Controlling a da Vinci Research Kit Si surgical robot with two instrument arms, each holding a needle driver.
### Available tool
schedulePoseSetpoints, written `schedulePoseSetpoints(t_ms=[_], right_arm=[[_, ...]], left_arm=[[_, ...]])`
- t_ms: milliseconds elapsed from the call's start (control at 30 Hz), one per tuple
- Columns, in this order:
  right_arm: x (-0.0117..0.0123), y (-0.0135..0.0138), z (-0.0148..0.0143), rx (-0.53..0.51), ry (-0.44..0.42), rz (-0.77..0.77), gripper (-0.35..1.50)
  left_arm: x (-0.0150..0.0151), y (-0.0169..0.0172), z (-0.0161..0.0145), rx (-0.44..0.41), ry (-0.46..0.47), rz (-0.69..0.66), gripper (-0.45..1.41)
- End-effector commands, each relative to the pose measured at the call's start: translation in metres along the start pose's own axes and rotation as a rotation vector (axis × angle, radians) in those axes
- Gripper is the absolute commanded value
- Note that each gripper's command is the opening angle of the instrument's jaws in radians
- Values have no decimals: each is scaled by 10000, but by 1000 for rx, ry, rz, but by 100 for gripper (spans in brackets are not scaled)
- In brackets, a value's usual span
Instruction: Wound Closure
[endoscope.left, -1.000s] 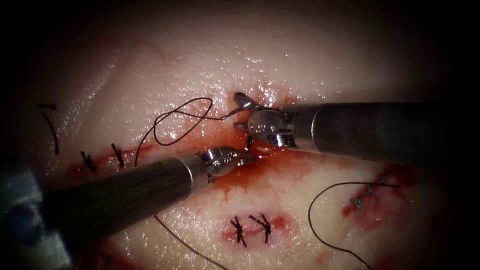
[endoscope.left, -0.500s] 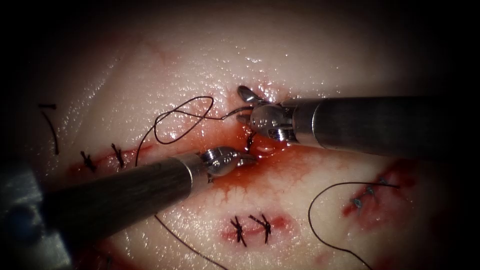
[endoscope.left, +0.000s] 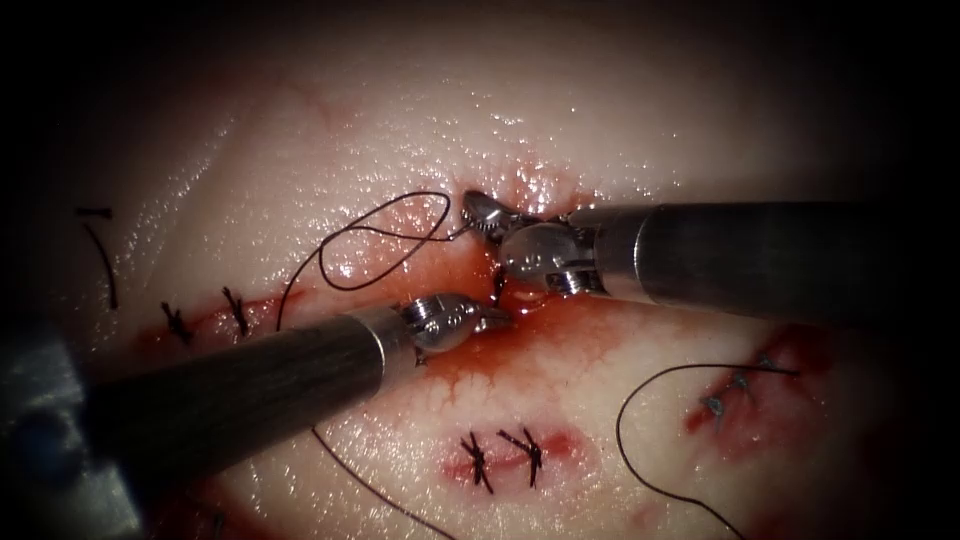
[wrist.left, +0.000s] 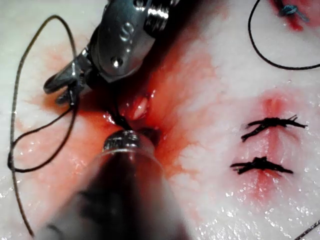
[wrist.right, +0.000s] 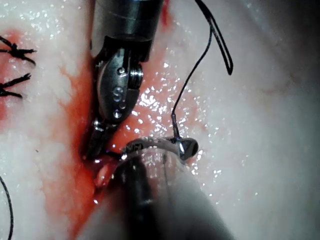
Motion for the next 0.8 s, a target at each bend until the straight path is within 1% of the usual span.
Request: schedulePoseSetpoints(t_ms=[33,100,133,200,333,433,500,533,667,800], right_arm=[[-10,1,-3,20,30,73,-35],[-18,6,-11,53,76,172,-35],[-24,9,-15,59,125,244,-35],[-34,14,-19,39,195,341,-35],[-57,20,-18,67,297,575,-35],[-70,21,-15,100,330,739,-35],[-77,20,-12,123,345,792,-35],[-79,19,-11,137,356,845,-35],[-85,17,-6,171,373,994,-35],[-90,21,-3,194,381,1098,-35]], left_arm=[[1,-1,8,-1,1,1,-23],[2,-1,9,-1,0,0,-23],[2,-1,9,0,0,-1,-23],[3,-1,10,1,0,-8,-23],[4,0,11,1,0,-8,-23],[3,-1,11,1,0,-7,-23],[3,-1,11,1,0,-7,-23],[3,-1,11,1,0,-7,-23],[4,0,13,7,-1,-8,-23],[5,1,15,7,0,-9,-23]])
